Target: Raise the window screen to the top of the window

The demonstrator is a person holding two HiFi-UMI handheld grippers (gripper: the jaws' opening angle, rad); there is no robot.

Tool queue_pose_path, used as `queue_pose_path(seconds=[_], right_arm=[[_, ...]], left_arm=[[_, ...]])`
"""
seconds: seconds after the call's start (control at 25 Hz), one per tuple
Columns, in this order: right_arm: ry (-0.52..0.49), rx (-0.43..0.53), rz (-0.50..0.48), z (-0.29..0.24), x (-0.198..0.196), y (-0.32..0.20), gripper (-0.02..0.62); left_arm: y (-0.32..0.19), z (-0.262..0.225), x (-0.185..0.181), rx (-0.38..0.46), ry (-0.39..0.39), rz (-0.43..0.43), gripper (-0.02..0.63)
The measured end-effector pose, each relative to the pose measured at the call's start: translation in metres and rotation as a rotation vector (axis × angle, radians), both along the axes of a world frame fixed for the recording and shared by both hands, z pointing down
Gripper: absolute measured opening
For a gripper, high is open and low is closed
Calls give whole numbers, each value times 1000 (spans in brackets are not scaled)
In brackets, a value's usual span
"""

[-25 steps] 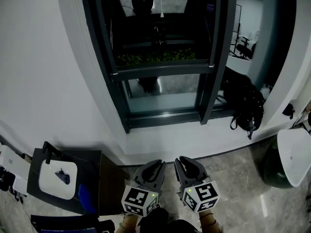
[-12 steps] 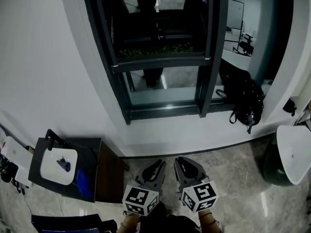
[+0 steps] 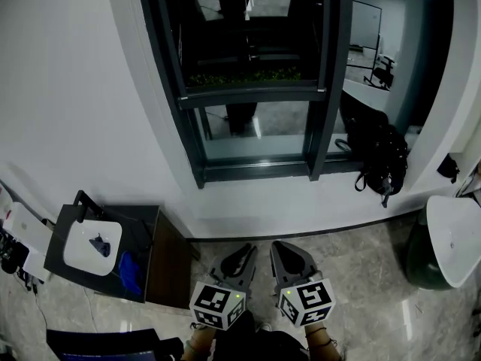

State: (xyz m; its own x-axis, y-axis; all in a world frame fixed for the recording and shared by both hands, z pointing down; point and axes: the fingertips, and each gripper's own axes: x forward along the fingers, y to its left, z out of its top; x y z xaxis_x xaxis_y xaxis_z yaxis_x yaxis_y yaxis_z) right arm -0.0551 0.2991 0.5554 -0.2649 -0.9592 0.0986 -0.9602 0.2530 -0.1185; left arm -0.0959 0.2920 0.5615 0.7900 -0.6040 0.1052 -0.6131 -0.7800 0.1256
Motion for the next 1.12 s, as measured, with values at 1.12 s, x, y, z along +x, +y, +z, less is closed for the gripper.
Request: queue_pose_path(seconds=[1.12], right_arm=[[19,-29,13,9,14,14,9]], left_arm=[[13,11,6,-23,-20,-4,41]])
